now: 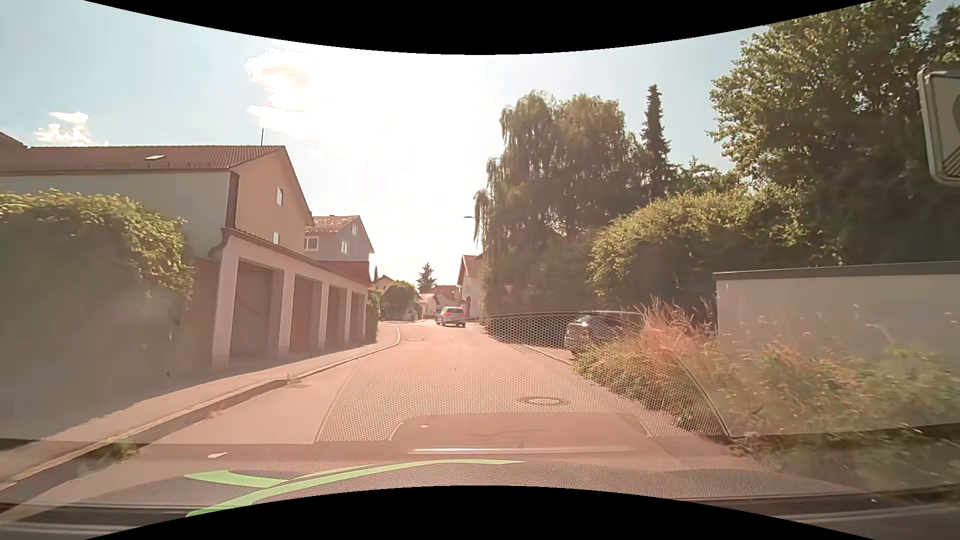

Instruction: Follow the waypoints while adhering to traffic rules and regulations

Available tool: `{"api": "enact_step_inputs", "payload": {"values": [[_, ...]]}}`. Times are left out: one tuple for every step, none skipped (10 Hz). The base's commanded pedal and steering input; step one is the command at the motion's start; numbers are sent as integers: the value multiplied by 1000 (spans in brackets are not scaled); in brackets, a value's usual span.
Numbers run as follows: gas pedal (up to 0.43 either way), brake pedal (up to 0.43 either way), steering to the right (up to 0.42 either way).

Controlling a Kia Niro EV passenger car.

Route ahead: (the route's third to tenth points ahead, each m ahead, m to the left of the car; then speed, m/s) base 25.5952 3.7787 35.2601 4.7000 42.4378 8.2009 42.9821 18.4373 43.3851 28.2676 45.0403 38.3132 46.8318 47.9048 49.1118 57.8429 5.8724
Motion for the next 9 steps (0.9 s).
{"api": "enact_step_inputs", "payload": {"values": [[189, 0, 2], [177, 0, 1], [150, 0, 0], [138, 0, 0], [130, 0, 0], [118, 0, 0], [118, 0, 0], [110, 0, 0], [98, 0, 3]]}}
